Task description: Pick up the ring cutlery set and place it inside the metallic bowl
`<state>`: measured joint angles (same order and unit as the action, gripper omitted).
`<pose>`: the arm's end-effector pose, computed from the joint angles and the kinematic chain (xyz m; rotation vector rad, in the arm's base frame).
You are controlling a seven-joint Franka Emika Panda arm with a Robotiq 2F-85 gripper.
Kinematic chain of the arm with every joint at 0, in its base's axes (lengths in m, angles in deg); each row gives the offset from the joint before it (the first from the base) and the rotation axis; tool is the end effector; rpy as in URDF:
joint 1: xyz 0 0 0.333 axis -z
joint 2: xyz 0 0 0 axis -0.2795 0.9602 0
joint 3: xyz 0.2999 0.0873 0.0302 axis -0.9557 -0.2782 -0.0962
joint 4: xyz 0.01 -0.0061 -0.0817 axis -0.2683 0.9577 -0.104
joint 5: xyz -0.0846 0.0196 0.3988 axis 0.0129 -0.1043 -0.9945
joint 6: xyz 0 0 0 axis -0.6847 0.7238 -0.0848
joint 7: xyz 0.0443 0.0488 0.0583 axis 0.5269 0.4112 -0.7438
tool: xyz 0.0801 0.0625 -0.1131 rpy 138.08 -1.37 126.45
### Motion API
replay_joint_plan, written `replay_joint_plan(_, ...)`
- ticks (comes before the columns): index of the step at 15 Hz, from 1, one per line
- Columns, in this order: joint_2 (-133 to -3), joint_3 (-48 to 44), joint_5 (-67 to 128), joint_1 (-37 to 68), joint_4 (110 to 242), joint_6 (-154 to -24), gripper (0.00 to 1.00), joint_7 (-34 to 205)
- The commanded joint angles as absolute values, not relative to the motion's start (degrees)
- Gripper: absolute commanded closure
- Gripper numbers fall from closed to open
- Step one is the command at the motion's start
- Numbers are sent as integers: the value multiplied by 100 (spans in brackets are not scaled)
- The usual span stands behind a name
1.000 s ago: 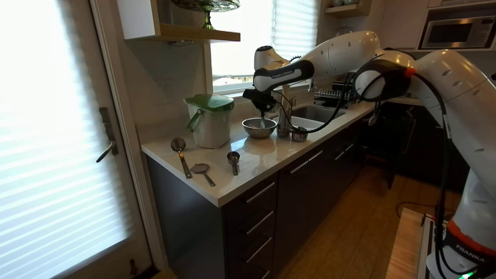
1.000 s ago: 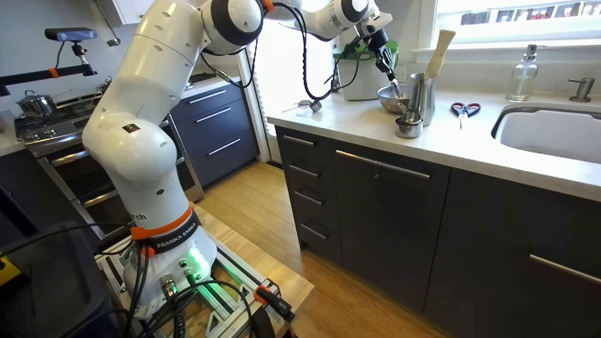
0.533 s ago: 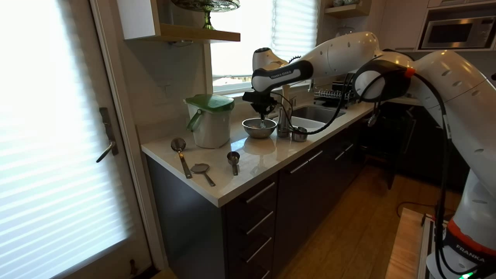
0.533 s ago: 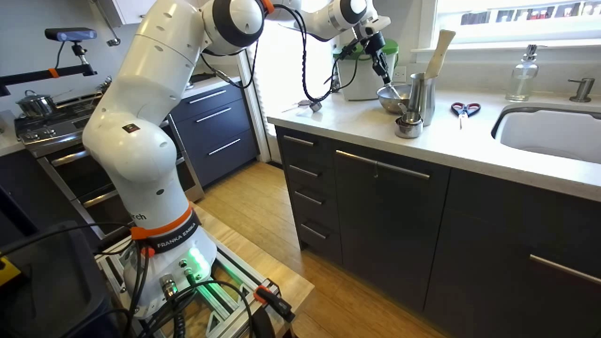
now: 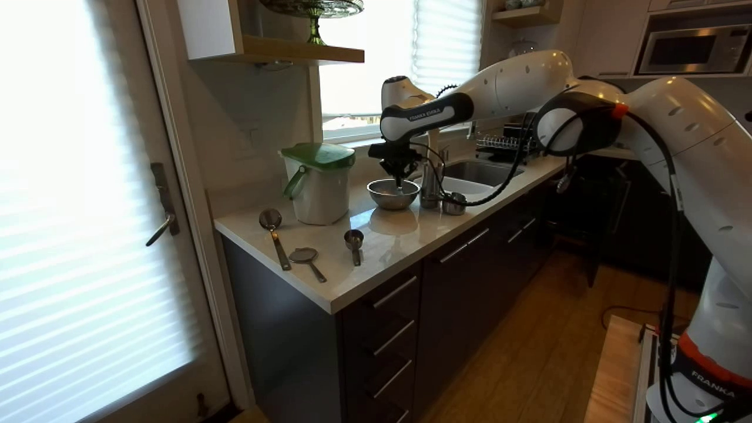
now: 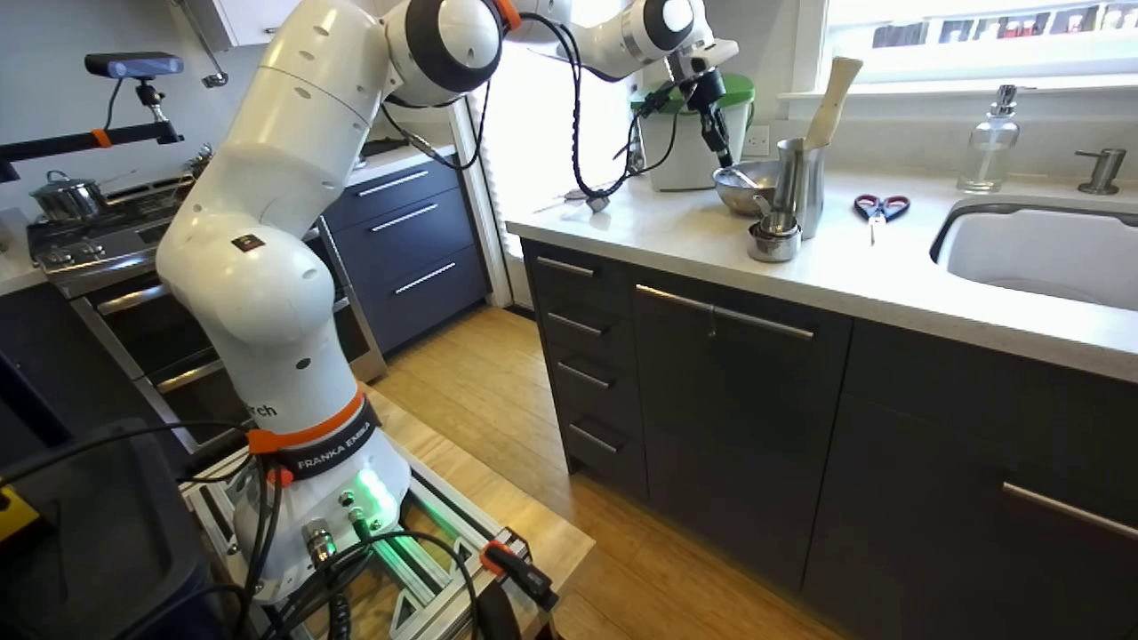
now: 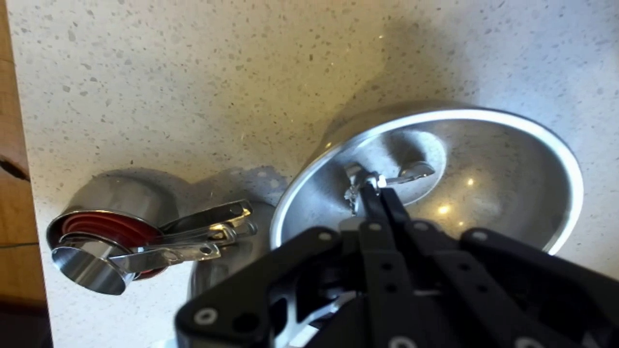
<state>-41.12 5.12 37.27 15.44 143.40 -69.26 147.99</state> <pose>0.7916 -0.1140 0.3725 2.4071 -1.7097 0.4802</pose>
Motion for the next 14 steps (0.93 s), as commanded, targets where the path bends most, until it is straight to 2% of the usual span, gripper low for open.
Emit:
replay_joint_plan(1, -3963, 443, 3604, 1633, 14057, -6668, 99, 14612)
replay_joint_plan(12, -3857, 399, 3494, 1665, 13875, -6266, 99, 14321)
replay_joint_plan(13, -3844, 396, 3477, 1670, 13853, -6238, 81, 14301)
replay_joint_plan(14, -3826, 394, 3462, 1674, 13819, -6212, 71, 14284)
